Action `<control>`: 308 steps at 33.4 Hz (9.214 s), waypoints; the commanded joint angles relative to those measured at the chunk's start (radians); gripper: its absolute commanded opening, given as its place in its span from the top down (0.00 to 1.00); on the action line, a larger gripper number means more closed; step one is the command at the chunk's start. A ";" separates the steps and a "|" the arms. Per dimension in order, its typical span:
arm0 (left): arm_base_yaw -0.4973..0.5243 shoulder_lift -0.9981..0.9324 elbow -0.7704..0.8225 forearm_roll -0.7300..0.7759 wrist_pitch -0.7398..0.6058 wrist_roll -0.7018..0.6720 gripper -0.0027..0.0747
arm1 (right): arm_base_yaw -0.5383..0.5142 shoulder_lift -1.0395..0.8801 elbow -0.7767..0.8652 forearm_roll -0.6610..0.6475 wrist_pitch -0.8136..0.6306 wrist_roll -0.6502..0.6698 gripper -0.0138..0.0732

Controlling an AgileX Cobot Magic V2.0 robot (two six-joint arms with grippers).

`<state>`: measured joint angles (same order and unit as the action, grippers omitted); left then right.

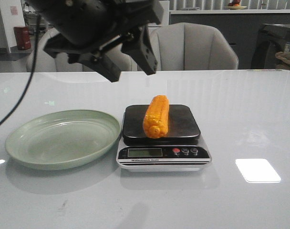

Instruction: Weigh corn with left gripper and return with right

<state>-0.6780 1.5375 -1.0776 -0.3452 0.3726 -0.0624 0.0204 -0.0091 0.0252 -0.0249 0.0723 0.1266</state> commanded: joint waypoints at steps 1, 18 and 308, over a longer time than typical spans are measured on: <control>-0.005 -0.150 0.052 0.031 -0.043 0.005 0.39 | -0.001 -0.020 0.011 -0.010 -0.080 -0.002 0.66; -0.005 -0.744 0.398 0.149 -0.014 0.029 0.39 | -0.001 -0.019 0.011 -0.010 -0.080 -0.002 0.66; -0.009 -1.510 0.719 0.168 0.063 0.208 0.82 | 0.256 0.099 -0.225 0.254 -0.007 -0.322 0.63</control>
<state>-0.6780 0.0145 -0.3310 -0.1682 0.5057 0.1466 0.2763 0.0791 -0.1749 0.2224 0.1349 -0.1838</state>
